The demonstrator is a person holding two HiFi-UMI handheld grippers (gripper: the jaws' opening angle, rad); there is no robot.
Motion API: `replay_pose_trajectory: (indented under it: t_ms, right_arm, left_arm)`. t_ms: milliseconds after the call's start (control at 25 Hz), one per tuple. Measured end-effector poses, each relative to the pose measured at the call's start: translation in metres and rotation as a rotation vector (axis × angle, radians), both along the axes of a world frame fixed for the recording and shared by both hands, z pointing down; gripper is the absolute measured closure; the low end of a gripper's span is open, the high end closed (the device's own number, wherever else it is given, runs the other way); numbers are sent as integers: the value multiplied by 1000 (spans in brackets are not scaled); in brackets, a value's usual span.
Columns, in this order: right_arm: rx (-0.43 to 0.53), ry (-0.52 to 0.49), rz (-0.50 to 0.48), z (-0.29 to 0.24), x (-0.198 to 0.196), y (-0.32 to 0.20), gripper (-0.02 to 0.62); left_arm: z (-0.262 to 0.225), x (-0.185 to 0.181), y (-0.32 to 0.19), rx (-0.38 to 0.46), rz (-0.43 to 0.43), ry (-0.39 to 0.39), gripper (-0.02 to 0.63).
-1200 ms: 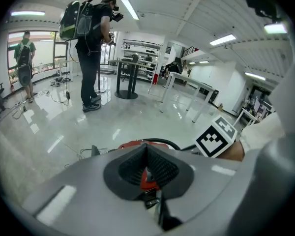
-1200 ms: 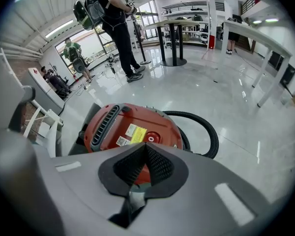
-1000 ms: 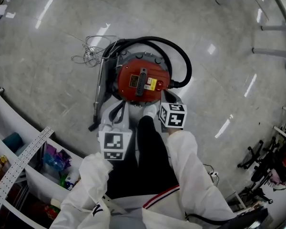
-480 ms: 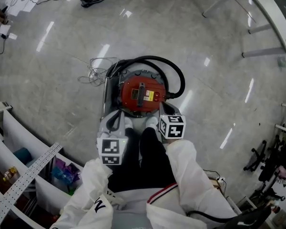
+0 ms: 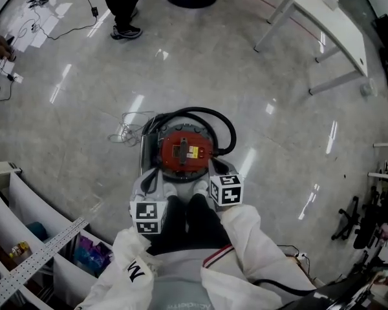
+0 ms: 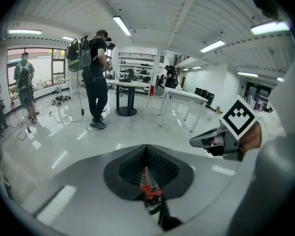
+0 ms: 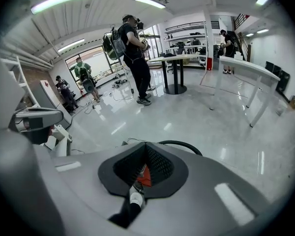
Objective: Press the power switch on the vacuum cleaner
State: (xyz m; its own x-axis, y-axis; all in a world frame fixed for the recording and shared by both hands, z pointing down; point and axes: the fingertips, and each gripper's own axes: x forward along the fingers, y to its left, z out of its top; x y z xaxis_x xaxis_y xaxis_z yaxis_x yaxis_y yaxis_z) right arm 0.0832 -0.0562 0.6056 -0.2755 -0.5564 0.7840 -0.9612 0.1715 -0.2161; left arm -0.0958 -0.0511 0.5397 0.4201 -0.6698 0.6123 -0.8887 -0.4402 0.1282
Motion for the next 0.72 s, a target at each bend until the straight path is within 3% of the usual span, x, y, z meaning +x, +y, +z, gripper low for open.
replay_pose_trajectory:
  t_ms: [720]
  right_arm:
    - [198,-56,-9,-143,11,-5,595]
  left_arm:
    - [-89,19,-17,108,48,6,606]
